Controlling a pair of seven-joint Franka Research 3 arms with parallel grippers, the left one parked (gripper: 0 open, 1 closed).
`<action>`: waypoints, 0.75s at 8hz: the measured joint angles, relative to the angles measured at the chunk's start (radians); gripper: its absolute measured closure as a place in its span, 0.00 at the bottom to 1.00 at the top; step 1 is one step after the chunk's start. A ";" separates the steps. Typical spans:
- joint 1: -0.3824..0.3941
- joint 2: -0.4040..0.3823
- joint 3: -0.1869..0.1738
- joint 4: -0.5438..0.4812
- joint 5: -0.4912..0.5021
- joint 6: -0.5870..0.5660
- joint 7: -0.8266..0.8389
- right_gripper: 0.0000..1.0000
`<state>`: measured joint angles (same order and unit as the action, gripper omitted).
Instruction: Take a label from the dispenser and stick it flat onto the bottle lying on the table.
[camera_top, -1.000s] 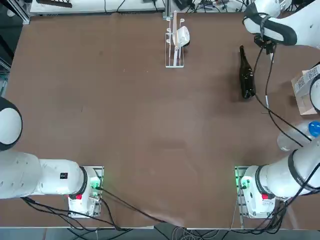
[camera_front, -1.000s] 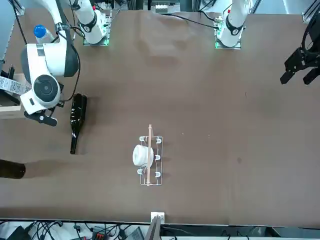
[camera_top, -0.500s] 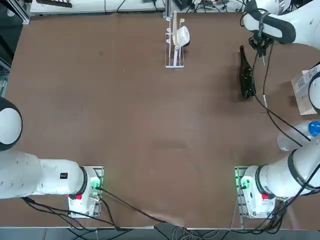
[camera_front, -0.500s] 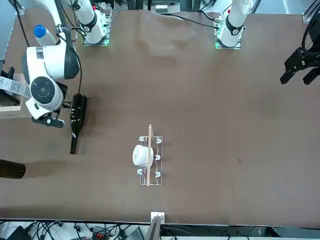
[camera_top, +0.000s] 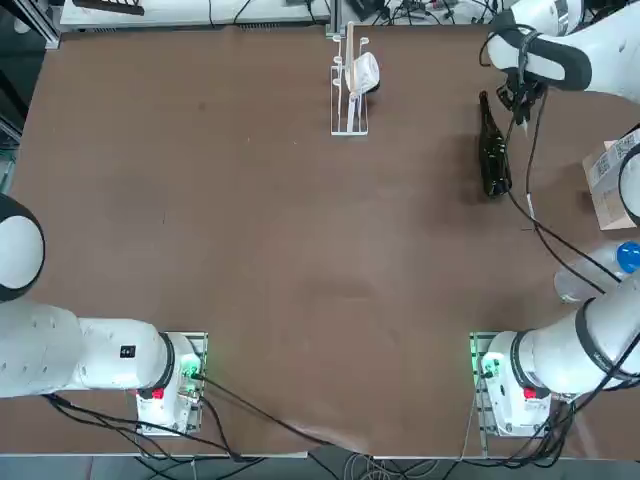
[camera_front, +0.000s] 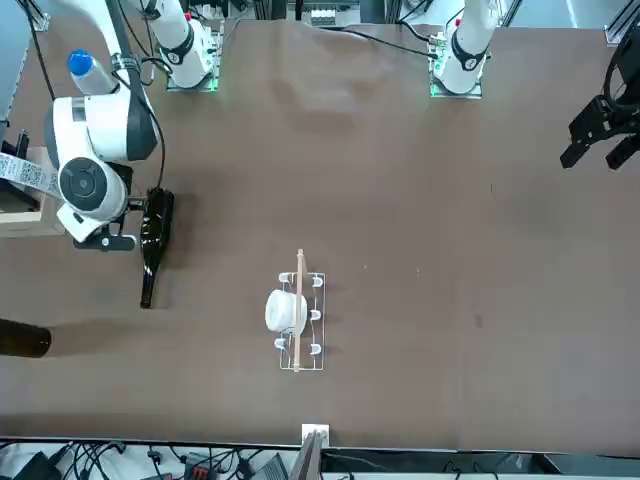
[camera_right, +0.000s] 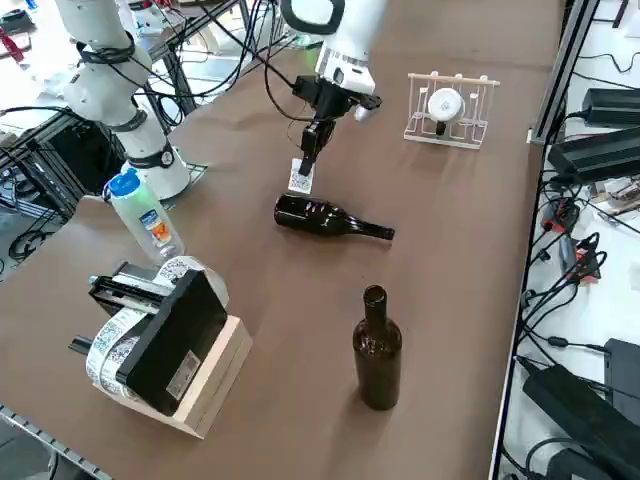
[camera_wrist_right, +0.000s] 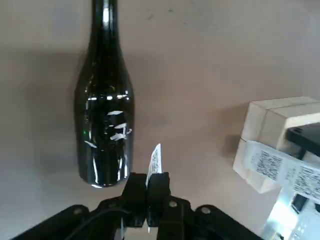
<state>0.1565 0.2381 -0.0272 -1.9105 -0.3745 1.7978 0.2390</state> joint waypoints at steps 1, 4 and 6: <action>-0.010 -0.008 -0.001 -0.030 0.018 0.035 0.000 0.98; -0.034 -0.037 -0.002 -0.080 0.064 0.097 -0.015 0.98; -0.043 -0.049 -0.003 -0.115 0.101 0.144 -0.015 0.98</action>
<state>0.1132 0.1893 -0.0305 -2.0255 -0.2740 1.9419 0.2244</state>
